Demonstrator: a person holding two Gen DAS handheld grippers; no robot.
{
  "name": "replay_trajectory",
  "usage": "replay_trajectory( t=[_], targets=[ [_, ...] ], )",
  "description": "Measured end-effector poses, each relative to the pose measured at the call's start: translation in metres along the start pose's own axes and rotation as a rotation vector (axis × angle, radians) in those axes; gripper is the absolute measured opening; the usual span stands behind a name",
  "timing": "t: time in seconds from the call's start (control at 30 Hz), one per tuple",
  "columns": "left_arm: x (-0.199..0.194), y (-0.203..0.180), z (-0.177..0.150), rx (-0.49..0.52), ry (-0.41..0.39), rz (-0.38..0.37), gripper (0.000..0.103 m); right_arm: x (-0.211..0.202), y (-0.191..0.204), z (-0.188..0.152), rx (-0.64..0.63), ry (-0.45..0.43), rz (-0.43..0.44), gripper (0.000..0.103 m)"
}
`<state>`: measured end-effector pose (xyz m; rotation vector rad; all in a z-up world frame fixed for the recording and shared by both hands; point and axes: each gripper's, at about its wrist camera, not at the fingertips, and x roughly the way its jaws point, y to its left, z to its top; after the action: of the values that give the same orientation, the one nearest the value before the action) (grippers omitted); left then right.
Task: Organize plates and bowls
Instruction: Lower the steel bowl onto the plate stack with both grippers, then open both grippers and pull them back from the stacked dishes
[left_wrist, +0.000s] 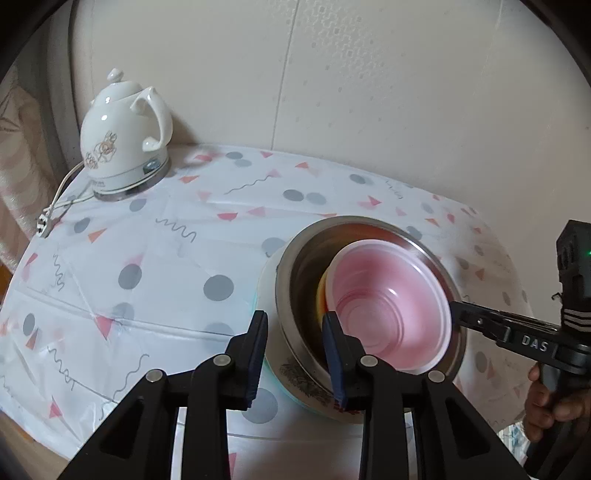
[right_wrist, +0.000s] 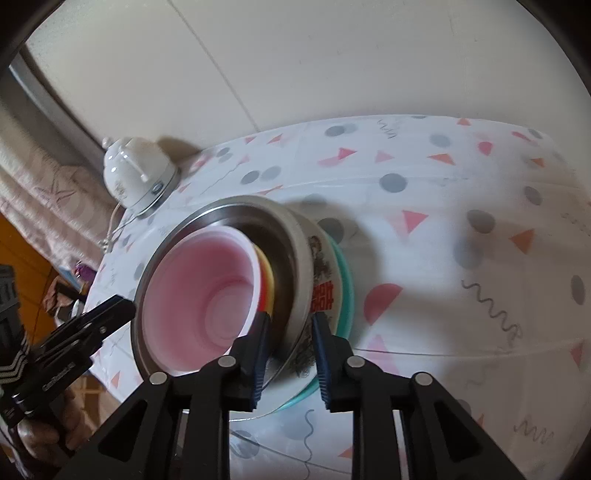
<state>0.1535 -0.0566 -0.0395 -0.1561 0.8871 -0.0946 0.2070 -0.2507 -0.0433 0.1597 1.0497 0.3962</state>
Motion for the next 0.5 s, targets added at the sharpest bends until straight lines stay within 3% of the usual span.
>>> replay_trajectory(
  t=[0.23,0.5],
  targets=[
    [-0.021,0.010,0.000,0.043,-0.031,-0.016,0.039,-0.017,0.019,-0.011,0.049,-0.080,-0.097,0.031],
    [-0.045,0.028,-0.013,0.084,-0.062,-0.022,0.042,-0.041,0.053,-0.036,0.057,-0.184,-0.274,0.036]
  ],
)
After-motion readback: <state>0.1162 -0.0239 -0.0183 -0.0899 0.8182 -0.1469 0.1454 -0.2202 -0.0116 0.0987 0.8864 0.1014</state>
